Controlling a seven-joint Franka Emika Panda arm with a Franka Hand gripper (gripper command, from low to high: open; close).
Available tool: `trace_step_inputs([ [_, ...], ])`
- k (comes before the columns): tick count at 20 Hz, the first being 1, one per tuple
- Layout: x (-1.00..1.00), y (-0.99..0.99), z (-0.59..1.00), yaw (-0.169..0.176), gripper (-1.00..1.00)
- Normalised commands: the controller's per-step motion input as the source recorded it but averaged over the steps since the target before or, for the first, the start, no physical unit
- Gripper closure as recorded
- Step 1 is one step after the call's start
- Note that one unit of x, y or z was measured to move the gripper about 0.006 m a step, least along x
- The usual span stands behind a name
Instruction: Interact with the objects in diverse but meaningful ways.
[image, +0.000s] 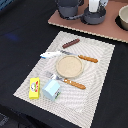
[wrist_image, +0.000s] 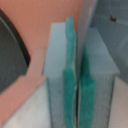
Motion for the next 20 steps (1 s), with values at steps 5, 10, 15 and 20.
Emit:
trace_step_inputs([
  [5, -0.23, 0.1, -0.19, 0.002, 1.0],
  [10, -0.23, 0.04, -0.23, 0.002, 1.0],
  [15, -0.04, 0.0, -0.03, 0.0, -1.0],
  [20, 0.03, -0.07, 0.47, 0.0, -1.0],
])
